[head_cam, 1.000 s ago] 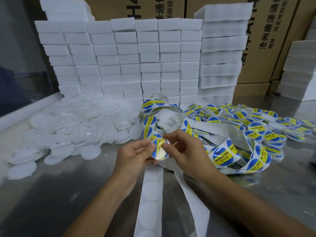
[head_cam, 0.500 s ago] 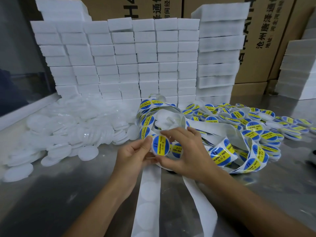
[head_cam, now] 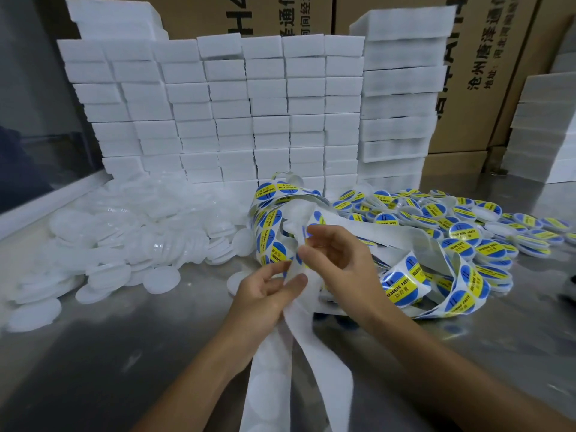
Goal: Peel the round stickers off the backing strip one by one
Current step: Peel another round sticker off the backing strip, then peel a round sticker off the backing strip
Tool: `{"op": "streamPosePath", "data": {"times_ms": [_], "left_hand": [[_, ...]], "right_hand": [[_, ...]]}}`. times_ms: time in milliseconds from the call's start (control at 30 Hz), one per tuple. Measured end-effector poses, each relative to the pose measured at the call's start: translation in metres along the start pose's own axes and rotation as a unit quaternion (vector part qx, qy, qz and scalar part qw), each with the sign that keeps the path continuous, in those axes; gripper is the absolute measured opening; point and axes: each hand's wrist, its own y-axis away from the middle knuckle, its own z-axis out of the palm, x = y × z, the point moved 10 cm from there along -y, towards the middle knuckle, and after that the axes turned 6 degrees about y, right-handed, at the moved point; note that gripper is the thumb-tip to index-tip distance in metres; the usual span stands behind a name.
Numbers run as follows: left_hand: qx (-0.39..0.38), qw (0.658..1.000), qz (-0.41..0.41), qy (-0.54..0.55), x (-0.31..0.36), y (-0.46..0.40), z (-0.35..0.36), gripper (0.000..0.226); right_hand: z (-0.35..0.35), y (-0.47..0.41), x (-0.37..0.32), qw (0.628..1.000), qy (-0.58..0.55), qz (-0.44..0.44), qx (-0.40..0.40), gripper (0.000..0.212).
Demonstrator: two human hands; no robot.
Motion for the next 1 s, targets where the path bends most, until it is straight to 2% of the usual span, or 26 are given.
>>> {"op": "streamPosePath", "data": {"times_ms": [100, 167, 300, 433, 567, 700, 833, 933, 1000], "left_hand": [[0.005, 1.0, 0.009, 0.011, 0.002, 0.0, -0.004, 0.025], [0.026, 0.999, 0.008, 0.017, 0.004, -0.001, -0.012, 0.011], [0.065, 0.998, 0.01, 0.006, 0.008, -0.003, -0.028, 0.014], [0.067, 0.998, 0.004, 0.006, 0.007, -0.002, -0.026, 0.019], [0.071, 0.997, -0.005, 0.023, 0.007, -0.003, -0.026, 0.022], [0.071, 0.997, -0.007, 0.03, 0.008, -0.003, -0.027, 0.023], [0.065, 0.997, -0.014, 0.031, 0.007, -0.002, -0.027, 0.022], [0.07, 0.997, -0.017, 0.039, 0.006, -0.004, -0.028, 0.022], [0.07, 0.996, -0.019, 0.044, 0.005, -0.003, -0.027, 0.021]], "right_hand": [[0.023, 0.008, -0.007, 0.995, -0.015, -0.021, -0.096, 0.03], [0.022, 0.005, -0.01, 0.993, 0.032, -0.034, -0.106, 0.032], [-0.028, -0.031, -0.013, 0.984, 0.165, -0.058, 0.015, 0.027], [-0.079, -0.086, 0.013, 0.921, 0.384, -0.005, 0.067, 0.033], [-0.119, -0.127, 0.042, 0.862, 0.497, 0.056, 0.087, 0.027], [-0.144, -0.146, 0.062, 0.84, 0.521, 0.095, 0.118, 0.016], [-0.138, -0.15, 0.076, 0.837, 0.527, 0.129, 0.068, 0.012], [-0.128, -0.143, 0.061, 0.855, 0.504, 0.086, 0.091, 0.026], [-0.112, -0.131, 0.041, 0.871, 0.478, 0.026, 0.109, 0.025]]}}
